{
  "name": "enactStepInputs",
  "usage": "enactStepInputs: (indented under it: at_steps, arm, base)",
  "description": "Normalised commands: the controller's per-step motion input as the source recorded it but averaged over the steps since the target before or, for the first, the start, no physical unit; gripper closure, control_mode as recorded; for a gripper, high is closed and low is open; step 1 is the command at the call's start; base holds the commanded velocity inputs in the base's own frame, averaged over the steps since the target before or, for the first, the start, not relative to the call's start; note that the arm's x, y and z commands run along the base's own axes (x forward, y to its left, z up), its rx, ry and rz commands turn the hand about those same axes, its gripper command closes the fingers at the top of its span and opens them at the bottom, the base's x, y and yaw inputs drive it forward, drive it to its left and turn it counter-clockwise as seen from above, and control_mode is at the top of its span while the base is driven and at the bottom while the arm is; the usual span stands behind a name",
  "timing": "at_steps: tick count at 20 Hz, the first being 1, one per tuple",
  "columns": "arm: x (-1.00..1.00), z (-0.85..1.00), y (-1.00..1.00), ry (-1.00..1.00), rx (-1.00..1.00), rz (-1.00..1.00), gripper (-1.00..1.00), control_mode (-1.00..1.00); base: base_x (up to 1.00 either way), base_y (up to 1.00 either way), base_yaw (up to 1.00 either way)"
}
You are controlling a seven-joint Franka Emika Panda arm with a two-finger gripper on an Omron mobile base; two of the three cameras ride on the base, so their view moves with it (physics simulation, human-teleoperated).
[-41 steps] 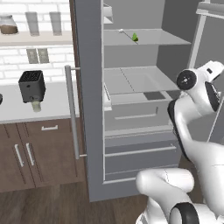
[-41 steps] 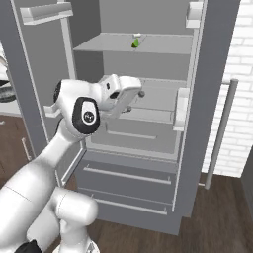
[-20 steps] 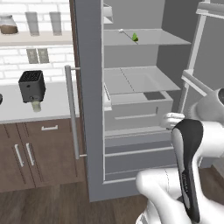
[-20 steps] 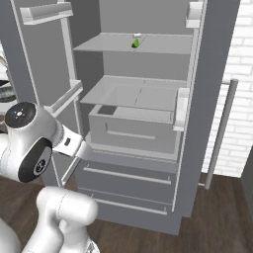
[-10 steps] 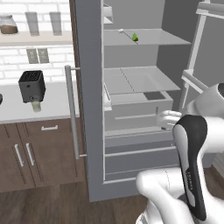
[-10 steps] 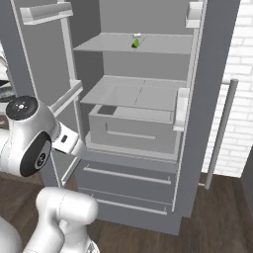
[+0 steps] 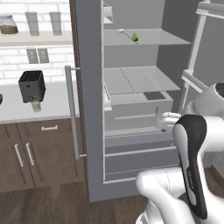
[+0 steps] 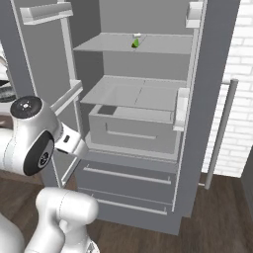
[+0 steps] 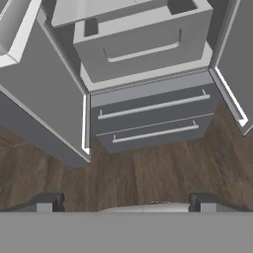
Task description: Grab a lemon wedge from the fridge and one ice cube from the ice bowl, and put them in the glass of lemonade.
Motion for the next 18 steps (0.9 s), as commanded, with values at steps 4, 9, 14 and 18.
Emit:
enactStepInputs:
  at_steps: [4,9,14,18]
  arm:
    - [0.00,0.00,0.12,0.00,0.00,0.00,-1.00,-1.00]
    - [0.00,-0.03,0.19,0.00,-0.01,0.00,-1.00,-1.00]
    - [0.00,0.00,0.01,0.00,0.00,0.00,-1.00,-1.00]
    - [-0.01,0.00,0.00,0.00,0.00,0.00,-1.00,-1.00]
  base:
    - [0.00,0.00,0.00]
    - [0.00,0.00,0.00]
    - [0.00,0.00,0.00]
    - [0.00,0.00,0.00]
